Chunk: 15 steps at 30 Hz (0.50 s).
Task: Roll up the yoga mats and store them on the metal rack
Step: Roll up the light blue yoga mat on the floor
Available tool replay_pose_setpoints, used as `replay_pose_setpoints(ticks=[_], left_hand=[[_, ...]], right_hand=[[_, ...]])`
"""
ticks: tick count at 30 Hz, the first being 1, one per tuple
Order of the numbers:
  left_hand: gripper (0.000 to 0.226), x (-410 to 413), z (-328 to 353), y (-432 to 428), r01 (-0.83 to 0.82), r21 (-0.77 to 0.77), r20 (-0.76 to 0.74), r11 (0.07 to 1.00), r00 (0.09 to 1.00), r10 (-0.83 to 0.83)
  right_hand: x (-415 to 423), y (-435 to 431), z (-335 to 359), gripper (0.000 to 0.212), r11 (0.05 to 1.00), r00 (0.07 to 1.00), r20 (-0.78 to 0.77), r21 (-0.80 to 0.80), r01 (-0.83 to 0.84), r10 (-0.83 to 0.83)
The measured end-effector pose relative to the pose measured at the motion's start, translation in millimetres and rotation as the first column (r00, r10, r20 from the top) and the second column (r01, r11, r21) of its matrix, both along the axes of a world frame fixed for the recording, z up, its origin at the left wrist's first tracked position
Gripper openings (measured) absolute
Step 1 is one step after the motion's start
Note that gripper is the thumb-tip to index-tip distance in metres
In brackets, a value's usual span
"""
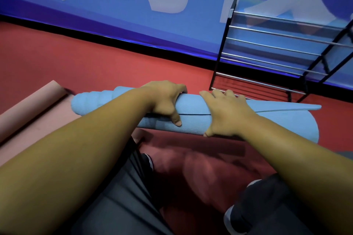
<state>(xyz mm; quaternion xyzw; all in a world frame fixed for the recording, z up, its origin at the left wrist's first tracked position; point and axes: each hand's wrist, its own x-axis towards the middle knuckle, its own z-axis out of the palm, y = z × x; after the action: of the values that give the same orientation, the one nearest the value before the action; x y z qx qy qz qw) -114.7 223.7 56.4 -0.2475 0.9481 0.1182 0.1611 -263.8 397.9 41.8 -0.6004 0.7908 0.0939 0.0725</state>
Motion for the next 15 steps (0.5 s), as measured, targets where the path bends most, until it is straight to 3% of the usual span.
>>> replay_pose_setpoints(ticks=[4, 8, 10, 15], left_hand=[[0.097, -2.1, -7.0, 3.1, 0.050, 0.004, 0.000, 0.999, 0.999, -0.050], [0.121, -9.1, -13.2, 14.4, 0.145, -0.108, 0.077, 0.984, 0.988, -0.137], [0.114, -12.5, -16.3, 16.9, 0.161, -0.089, 0.064, 0.983, 0.986, -0.156], [0.106, -16.8, -21.2, 13.2, 0.127, -0.048, -0.025, 0.991, 0.991, -0.128]], right_hand=[[-13.3, -3.9, 5.9, 0.118, 0.999, 0.994, 0.103, 0.007, 0.039, -0.039], [-33.5, -6.9, 6.8, 0.088, 0.999, 0.947, 0.319, 0.037, 0.036, -0.046], [-39.7, -7.0, 6.7, 0.079, 0.997, 0.925, 0.375, 0.071, 0.037, -0.061], [-40.7, -6.3, 7.8, 0.094, 1.000, 0.960, 0.281, 0.027, 0.001, -0.009]])
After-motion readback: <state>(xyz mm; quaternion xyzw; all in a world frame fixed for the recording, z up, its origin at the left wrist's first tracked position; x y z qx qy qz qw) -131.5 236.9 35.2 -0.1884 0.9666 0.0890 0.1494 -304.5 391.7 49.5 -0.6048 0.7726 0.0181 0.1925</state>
